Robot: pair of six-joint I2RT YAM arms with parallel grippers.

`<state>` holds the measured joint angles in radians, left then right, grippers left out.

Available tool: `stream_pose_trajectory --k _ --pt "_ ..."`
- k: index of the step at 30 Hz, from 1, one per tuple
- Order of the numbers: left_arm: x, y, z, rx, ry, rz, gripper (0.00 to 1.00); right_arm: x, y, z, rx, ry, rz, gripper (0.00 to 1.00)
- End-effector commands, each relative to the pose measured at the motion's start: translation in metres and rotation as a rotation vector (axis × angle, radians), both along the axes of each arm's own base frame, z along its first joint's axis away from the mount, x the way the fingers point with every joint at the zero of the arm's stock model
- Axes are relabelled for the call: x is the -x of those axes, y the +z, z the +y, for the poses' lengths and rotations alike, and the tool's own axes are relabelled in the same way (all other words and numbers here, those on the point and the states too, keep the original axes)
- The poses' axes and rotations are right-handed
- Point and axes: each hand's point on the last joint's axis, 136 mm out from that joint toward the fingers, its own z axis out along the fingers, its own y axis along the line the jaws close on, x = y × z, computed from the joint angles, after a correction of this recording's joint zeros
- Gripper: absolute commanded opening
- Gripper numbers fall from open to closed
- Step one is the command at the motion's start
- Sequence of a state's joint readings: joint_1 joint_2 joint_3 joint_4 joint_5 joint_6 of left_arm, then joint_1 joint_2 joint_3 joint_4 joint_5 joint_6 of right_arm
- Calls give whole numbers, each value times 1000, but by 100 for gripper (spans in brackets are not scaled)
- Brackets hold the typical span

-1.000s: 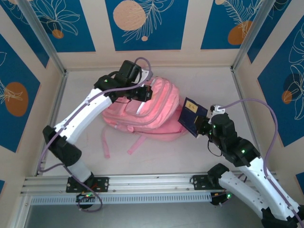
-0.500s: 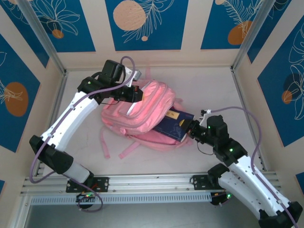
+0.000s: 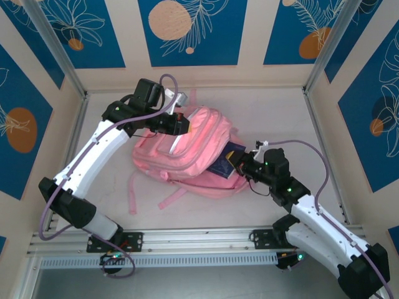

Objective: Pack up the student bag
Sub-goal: Place the book in the student bag.

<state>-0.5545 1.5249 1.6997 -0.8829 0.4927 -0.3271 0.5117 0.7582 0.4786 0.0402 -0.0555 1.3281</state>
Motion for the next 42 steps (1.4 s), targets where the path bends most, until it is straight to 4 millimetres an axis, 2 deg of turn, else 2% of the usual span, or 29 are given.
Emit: stream_pose_trajectory --k 1,13,17,20,25,30,33,36,38,42 --pt "11 67 -10 194 -71 -154 0 -13 38 7 -69 -21 -111 0" --pt "11 70 -13 214 -83 -149 0 -51 22 49 -34 -8 -123 0" --pt "15 72 -14 239 -91 -139 0 -60 8 64 23 -14 -137 0" --pt "17 75 -16 262 -95 -134 0 -67 -10 76 62 -18 -110 0" --pt "17 76 -19 280 -101 -122 0 -78 -34 109 77 26 -56 0" --pt "14 74 -23 299 -102 -98 0 -86 -54 151 115 97 -33 1" --pt "12 69 -24 301 -98 -82 0 -90 -63 167 122 128 -17 7" --pt "11 67 -24 299 -95 -75 0 -90 -64 174 122 163 -21 19" --pt "11 65 -24 294 -93 -73 0 -88 -62 171 140 165 -34 28" --pt "9 63 -22 287 -81 -73 0 -82 -48 159 172 178 -82 51"
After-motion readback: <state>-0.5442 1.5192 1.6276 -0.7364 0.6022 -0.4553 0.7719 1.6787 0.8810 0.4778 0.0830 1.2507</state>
